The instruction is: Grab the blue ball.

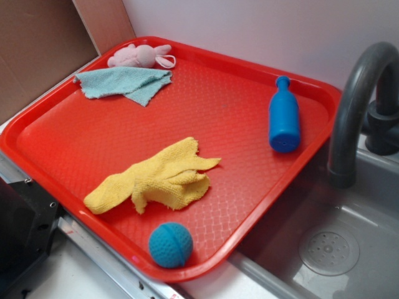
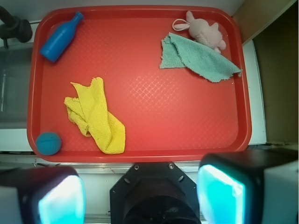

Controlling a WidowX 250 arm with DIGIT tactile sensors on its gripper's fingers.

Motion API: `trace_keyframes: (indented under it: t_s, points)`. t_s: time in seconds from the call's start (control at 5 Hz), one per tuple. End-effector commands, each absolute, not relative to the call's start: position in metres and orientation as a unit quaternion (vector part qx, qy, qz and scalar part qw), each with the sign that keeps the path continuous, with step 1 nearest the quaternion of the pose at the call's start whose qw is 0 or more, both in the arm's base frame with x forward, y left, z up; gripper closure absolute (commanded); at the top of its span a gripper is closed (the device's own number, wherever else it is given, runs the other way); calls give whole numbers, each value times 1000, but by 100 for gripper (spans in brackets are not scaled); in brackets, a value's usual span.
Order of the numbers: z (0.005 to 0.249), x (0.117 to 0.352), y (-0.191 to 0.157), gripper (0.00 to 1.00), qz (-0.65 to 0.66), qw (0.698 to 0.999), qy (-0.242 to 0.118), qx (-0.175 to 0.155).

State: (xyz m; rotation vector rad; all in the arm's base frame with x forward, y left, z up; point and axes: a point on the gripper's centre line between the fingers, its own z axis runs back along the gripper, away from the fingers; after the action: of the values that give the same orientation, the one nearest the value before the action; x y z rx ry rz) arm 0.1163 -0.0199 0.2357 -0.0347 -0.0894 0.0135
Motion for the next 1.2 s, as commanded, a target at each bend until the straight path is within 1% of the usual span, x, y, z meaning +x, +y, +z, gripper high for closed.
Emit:
trace_keyframes:
  t_s: [0.0, 0.2, 0.4, 0.6, 0.8, 1.0]
  points:
    - [236, 116, -20, 0, 7, 999, -45, -17]
    - [226, 128, -42, 0, 2, 996, -62, -60]
    - [216, 136, -71, 0, 12, 995, -69, -64]
    - [197, 145, -104, 0, 27, 989, -96, -105]
    - [177, 146, -137, 0, 18, 988, -83, -132]
    - [148, 141, -164, 0, -2, 986, -42, -160]
